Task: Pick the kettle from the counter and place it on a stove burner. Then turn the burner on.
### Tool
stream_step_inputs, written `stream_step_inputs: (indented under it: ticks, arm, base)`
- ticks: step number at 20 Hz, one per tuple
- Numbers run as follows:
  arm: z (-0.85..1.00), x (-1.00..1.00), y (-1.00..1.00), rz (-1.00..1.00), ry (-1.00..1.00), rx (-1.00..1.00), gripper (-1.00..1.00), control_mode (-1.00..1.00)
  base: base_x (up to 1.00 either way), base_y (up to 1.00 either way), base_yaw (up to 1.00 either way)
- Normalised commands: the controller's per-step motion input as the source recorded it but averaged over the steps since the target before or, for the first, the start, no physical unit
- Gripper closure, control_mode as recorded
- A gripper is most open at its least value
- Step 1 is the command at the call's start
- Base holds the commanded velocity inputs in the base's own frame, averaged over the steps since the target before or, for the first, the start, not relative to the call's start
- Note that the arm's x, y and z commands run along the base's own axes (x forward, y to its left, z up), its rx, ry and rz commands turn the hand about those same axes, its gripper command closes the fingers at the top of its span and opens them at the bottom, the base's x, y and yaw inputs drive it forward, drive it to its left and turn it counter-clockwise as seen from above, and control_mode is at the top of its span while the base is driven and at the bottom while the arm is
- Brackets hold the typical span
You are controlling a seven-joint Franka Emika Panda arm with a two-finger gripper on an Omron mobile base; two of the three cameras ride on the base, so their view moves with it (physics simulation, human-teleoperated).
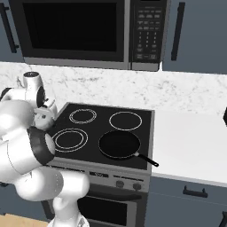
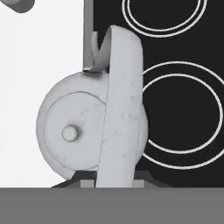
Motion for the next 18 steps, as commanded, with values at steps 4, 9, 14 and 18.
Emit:
stream_step_inputs:
  ticks: [4,9,14,18]
  arm:
    - [0.00,-0.02,-0.84,-0.03,0.00,0.00,1.00,-1.00]
    - [0.00,0.03,-0.54,-0.01,0.03,-0.02,1.00,-1.00]
    - [-0.07,0.22,-0.17,0.00,0.09,-0.02,1.00,-1.00]
    - [-0.36,0.21,-0.19,0.00,0.17,-0.02,1.00,-1.00]
  base:
    - [0.00,0.00,0.00]
    - [0.00,0.00,0.00]
    - [0.00,0.00,0.00]
    - [0.00,0.00,0.00]
